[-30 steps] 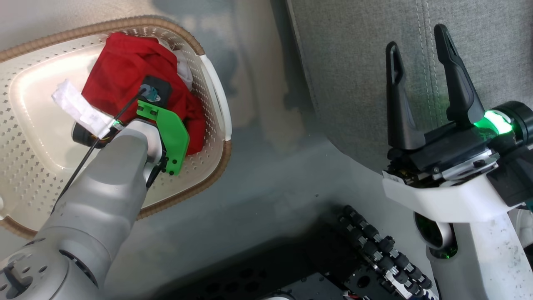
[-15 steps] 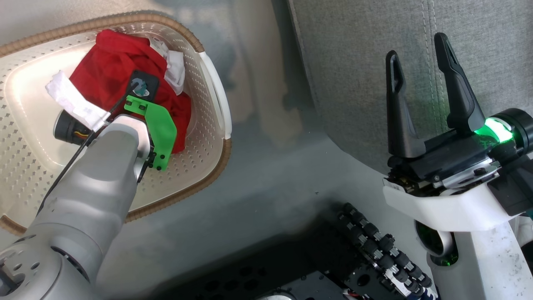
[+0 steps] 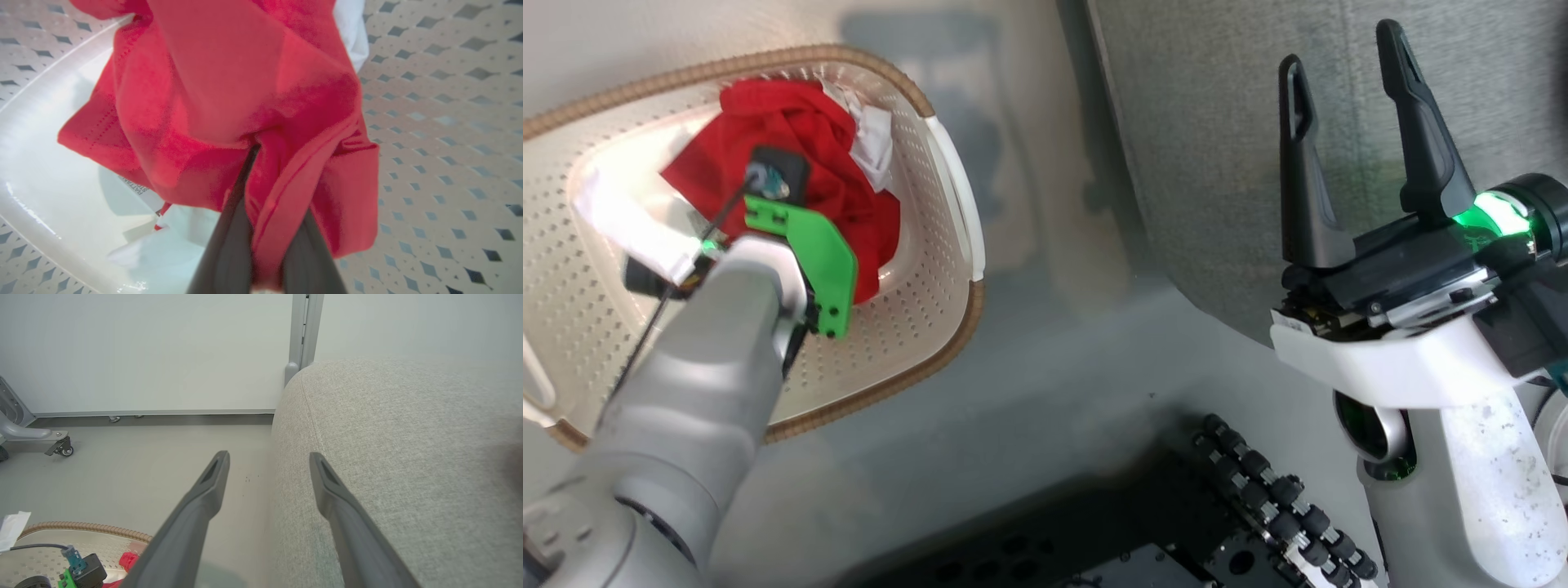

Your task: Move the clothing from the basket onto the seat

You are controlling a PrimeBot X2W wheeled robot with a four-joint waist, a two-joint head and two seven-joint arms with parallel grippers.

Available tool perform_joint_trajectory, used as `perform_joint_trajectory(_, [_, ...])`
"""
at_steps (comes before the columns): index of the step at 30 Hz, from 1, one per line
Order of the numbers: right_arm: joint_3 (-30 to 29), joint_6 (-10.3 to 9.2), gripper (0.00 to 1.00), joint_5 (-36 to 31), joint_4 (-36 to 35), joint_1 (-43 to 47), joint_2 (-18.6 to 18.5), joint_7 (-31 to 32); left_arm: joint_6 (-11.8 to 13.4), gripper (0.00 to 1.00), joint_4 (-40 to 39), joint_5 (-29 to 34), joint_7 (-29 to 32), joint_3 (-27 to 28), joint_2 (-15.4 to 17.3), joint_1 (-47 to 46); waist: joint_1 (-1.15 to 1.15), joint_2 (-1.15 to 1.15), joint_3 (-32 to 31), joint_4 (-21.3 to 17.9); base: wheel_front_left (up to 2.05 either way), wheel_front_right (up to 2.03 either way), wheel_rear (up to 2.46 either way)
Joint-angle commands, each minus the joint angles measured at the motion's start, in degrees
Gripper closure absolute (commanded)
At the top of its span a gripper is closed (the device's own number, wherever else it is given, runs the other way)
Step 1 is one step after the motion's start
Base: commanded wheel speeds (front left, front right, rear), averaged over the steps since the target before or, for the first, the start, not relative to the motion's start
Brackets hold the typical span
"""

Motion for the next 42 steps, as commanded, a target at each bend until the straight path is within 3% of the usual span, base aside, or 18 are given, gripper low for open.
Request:
perform_joint_trajectory(1, [-0.56,-0.04,0.00,-0.69,0.83,-0.08,-0.08,-0.03,-0.48,1.00,0.01,-0.66,-0.75,0.28,-0.29,2.01,0.00,0.00,-5.10,2.13,0.00,0.00,0.00])
perform_joint_trajectory(14, [-0.78,-0.04,0.00,-1.18,8.50,4.57,-0.93,-0.03,-4.78,1.00,-0.13,-3.92,-13.13,2.32,-1.76,14.08,0.00,0.00,-28.41,8.56,0.00,0.00,0.00])
perform_joint_trajectory(21, [-1.91,-0.04,0.00,-0.35,10.51,9.07,-1.14,-0.03,-5.51,1.00,-3.82,-5.76,-16.58,6.61,-0.56,17.44,0.00,0.00,-37.70,10.74,0.00,0.00,0.00])
perform_joint_trajectory(27, [-2.88,-0.04,0.00,0.00,11.47,13.26,-1.05,-0.03,-2.81,1.00,-18.85,1.44,-16.52,19.59,3.26,22.51,0.00,0.00,-44.19,12.20,0.00,0.00,0.00])
perform_joint_trajectory(32, [-2.39,-0.04,0.00,0.35,11.91,15.30,-1.36,-0.03,-1.47,1.00,-33.18,10.34,-16.54,32.44,4.15,30.83,0.00,0.00,-48.26,12.61,0.00,0.00,0.00])
perform_joint_trajectory(37, [-1.82,-0.04,0.00,0.73,12.35,16.78,-1.81,-0.03,-2.84,1.00,-47.19,19.53,-16.54,43.71,2.06,38.81,0.00,0.00,-51.12,12.93,0.00,0.00,0.00])
perform_joint_trajectory(42, [-1.29,-0.04,0.00,0.79,12.22,17.46,-1.99,-0.03,-5.16,1.00,-58.58,25.21,-16.55,50.47,-0.48,44.63,0.00,0.00,-52.15,13.16,0.00,0.00,0.00])
